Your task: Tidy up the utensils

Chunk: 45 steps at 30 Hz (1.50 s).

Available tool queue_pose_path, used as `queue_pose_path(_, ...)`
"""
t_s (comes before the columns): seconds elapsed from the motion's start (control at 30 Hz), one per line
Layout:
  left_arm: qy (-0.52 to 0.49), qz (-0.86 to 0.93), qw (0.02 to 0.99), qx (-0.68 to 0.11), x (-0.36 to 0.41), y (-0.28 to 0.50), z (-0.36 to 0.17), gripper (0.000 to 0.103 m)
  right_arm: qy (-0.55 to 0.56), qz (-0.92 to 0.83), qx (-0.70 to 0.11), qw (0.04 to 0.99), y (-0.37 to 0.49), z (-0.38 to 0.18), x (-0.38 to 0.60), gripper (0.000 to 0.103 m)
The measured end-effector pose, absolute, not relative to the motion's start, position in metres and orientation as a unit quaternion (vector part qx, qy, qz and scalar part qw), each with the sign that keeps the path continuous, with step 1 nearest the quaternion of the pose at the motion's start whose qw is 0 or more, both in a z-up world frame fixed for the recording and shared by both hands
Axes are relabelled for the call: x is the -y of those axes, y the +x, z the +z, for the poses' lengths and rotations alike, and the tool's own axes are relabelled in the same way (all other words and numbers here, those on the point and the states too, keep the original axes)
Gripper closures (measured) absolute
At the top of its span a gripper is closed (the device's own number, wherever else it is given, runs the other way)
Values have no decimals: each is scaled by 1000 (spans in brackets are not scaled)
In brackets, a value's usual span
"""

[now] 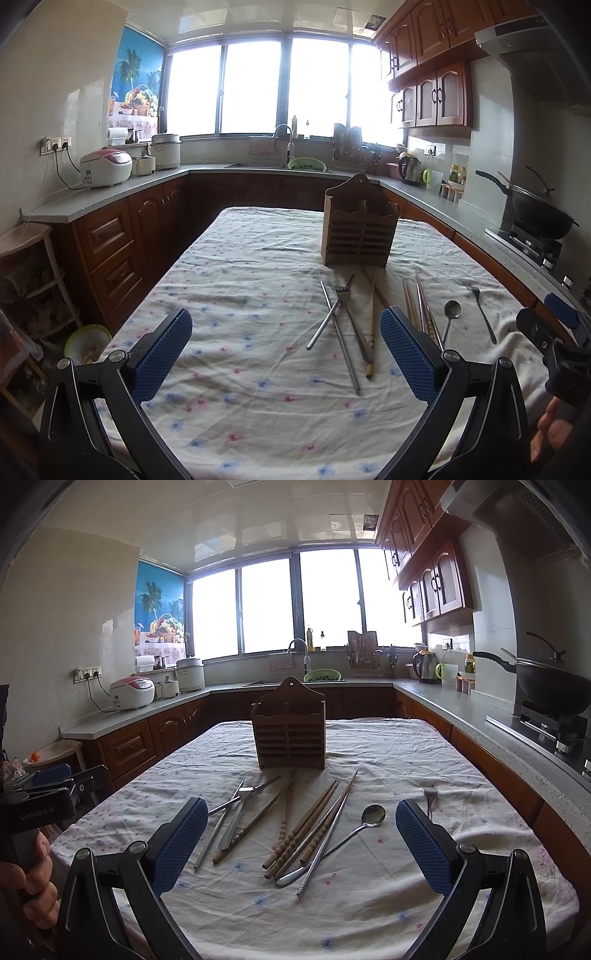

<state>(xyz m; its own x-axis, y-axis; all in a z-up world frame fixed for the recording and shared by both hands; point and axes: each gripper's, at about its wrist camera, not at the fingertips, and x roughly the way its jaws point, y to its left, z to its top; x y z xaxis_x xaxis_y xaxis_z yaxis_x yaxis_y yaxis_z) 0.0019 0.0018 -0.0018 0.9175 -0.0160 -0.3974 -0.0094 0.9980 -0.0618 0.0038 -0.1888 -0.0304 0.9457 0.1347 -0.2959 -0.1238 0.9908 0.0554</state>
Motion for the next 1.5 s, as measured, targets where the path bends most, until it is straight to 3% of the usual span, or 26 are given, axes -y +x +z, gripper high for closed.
queue_pose_path(1.1, -28, -10, 977, -210, 0, 7, -1, 0, 19, 70, -148, 986, 5, -25, 187, 0)
queue_pose_path(1.5, -46, -50, 964, -257, -1, 45, -3, 0, 43, 83, -171, 981, 29, -21, 200, 1)
